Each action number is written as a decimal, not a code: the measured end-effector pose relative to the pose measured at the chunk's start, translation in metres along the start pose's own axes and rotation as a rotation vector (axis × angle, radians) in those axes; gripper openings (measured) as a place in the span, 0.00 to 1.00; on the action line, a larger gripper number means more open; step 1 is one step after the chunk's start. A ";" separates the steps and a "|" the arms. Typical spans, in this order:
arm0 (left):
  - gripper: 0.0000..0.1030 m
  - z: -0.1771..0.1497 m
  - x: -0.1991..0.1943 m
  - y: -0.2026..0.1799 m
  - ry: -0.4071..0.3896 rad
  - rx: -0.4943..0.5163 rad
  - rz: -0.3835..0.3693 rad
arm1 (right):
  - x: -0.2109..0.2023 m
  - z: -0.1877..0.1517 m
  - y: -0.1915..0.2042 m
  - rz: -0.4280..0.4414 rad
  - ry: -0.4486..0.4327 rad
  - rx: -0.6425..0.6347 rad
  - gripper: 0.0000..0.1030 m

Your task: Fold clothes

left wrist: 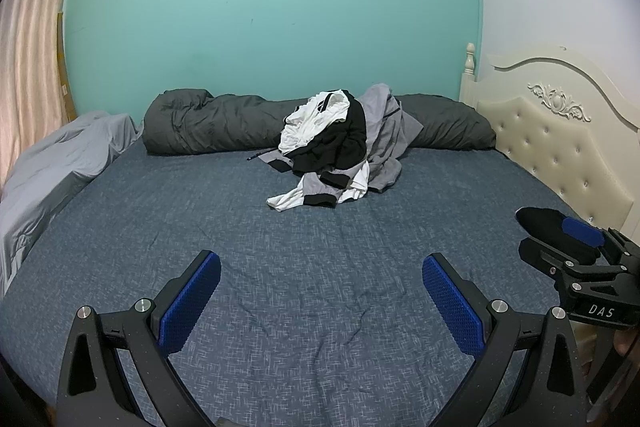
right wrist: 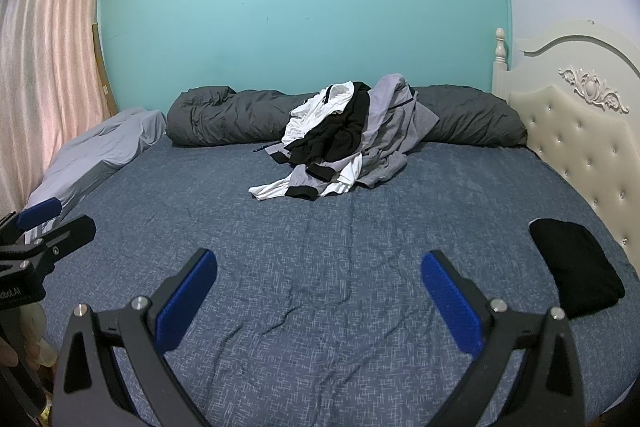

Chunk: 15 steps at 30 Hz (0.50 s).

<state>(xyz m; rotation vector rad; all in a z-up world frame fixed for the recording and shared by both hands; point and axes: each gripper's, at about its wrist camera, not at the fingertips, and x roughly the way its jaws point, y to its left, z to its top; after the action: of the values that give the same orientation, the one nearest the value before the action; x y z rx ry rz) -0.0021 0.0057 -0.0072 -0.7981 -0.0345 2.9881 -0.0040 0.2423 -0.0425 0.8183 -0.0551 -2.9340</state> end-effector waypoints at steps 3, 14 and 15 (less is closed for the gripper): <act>1.00 0.000 0.002 0.000 0.002 0.000 0.000 | 0.001 0.000 0.000 -0.001 0.002 0.000 1.00; 1.00 -0.002 0.042 0.005 0.032 -0.019 0.002 | 0.028 -0.001 -0.006 -0.008 0.037 0.009 1.00; 1.00 -0.002 0.049 0.006 0.036 -0.021 0.003 | 0.034 -0.001 -0.007 -0.010 0.044 0.012 1.00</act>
<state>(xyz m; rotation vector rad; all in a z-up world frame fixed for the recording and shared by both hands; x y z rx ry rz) -0.0440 0.0024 -0.0337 -0.8542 -0.0630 2.9805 -0.0334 0.2461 -0.0617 0.8866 -0.0656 -2.9267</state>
